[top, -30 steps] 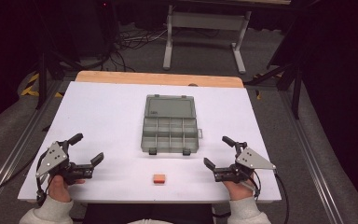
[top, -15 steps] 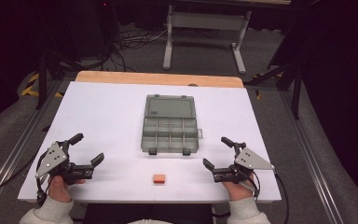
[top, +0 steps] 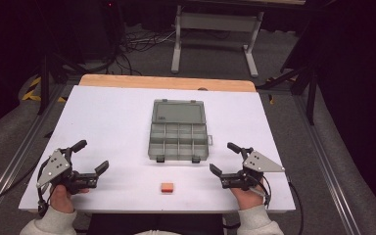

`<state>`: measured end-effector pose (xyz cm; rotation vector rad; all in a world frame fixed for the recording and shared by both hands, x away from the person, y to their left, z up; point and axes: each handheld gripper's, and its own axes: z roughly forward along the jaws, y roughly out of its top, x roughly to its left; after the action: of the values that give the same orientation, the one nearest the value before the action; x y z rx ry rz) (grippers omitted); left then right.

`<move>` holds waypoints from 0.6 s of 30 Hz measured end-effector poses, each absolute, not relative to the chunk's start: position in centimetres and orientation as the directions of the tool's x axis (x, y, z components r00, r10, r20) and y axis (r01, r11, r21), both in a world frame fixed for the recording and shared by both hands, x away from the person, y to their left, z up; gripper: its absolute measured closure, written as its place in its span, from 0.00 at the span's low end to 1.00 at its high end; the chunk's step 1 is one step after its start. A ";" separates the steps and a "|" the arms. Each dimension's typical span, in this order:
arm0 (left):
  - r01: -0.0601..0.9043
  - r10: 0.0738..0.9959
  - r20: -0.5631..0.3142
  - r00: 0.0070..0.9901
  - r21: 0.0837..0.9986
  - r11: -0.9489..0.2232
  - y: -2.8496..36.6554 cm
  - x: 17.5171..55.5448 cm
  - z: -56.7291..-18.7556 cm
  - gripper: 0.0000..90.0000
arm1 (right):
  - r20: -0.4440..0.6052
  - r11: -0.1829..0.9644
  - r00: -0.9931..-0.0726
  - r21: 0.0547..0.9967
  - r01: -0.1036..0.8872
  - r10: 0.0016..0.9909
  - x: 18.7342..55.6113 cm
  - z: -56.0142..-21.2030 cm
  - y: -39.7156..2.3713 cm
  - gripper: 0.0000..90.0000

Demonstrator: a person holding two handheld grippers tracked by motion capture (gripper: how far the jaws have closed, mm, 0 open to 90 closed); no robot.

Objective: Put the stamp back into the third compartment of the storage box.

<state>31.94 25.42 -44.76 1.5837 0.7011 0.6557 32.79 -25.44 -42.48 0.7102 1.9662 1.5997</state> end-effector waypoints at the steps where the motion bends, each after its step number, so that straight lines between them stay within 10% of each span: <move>1: 0.073 0.754 0.022 0.657 0.993 -0.092 25.4 31.9 -44.8 0.00 | -0.061 0.180 -0.741 0.980 0.082 0.669 32.8 -42.3 -25.3 0.07; 18: 0.071 0.756 0.027 0.655 0.993 -0.097 25.6 31.9 -44.8 0.00 | -0.075 0.241 -0.792 0.966 0.093 0.605 34.1 -40.7 -22.1 0.11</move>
<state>31.88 25.63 -44.79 1.5844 0.7010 0.6608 34.08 -22.10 -40.65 0.6375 2.0834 1.5756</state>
